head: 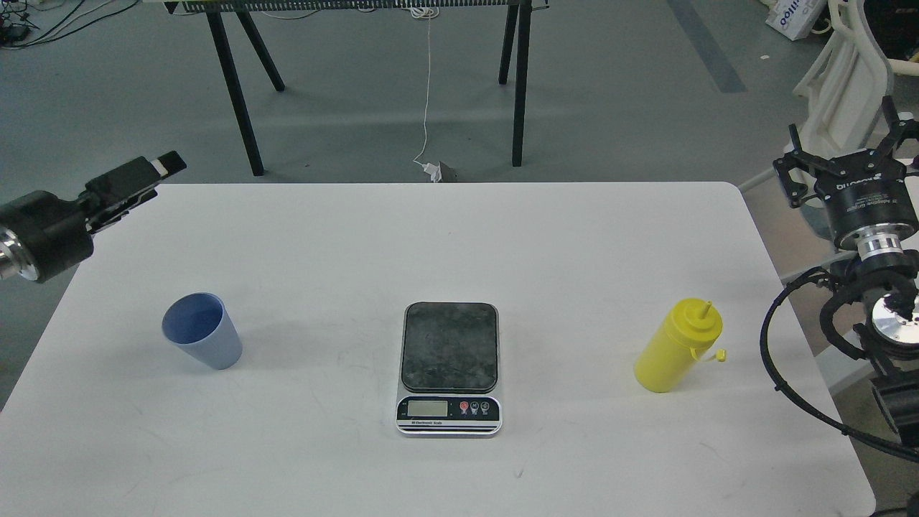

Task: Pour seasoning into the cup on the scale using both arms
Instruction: 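Reach the left gripper toward the blue cup beside the scale, then close the left gripper around the blue cup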

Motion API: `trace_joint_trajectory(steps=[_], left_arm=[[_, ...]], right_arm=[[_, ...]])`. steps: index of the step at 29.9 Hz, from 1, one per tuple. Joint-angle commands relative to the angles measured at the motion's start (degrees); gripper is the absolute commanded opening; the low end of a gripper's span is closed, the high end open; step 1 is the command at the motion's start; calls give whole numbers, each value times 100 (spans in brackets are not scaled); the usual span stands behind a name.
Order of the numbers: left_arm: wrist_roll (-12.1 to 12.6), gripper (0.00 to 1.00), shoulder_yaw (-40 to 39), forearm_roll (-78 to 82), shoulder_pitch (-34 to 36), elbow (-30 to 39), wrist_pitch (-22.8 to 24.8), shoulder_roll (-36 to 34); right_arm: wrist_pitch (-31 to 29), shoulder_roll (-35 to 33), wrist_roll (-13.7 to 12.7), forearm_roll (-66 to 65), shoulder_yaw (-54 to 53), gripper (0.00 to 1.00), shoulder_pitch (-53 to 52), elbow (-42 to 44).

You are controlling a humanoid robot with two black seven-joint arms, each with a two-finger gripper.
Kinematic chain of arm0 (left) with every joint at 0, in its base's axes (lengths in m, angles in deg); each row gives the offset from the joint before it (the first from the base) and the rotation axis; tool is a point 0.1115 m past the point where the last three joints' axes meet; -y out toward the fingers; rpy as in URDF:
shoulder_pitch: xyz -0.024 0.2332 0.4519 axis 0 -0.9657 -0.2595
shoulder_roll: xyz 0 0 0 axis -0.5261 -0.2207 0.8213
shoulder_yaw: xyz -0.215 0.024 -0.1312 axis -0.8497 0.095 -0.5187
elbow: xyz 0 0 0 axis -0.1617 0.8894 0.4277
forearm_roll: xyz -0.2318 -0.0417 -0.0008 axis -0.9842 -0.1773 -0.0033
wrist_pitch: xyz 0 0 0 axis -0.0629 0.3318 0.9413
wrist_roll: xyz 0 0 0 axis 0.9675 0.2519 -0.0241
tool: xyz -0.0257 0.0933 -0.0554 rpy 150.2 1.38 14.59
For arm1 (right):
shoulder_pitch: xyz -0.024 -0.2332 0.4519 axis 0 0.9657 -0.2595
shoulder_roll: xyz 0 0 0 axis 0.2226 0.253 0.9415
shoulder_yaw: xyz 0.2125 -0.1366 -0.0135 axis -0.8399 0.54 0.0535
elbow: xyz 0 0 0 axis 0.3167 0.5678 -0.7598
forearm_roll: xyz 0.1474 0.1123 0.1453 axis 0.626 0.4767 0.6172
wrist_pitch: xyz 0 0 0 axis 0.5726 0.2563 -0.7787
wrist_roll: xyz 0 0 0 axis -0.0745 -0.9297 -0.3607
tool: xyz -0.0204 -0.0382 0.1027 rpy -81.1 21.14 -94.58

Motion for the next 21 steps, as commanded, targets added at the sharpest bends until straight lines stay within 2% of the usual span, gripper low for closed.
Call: trace_joint_trajectory(steps=[1,3,9,15,19,21], left_arm=[[26,89,347,1540,-78,-136,-758,21],[34,84,698,2156,-70,-373,-1049,38],[8,72,1393,2634,-52,-866,-1252,74],[78,63,1754,2633,-52,-1147,-1287,468],[61,61,1824,2634,-52,-1543,-1287,759],[61,51,1947,2642,-52,-1648,-1296,785]], right_arm=[[0,-115,7,0,-59,100,48,-11],[0,-177,7,0,-85,100,48,-11],[0,-282,7,0,-173,100,118,-81],[0,-283,7,0,-208,100,162,-134],[0,-283,7,0,-287,100,162,-134],[0,-283,7,0,-296,100,162,-134]])
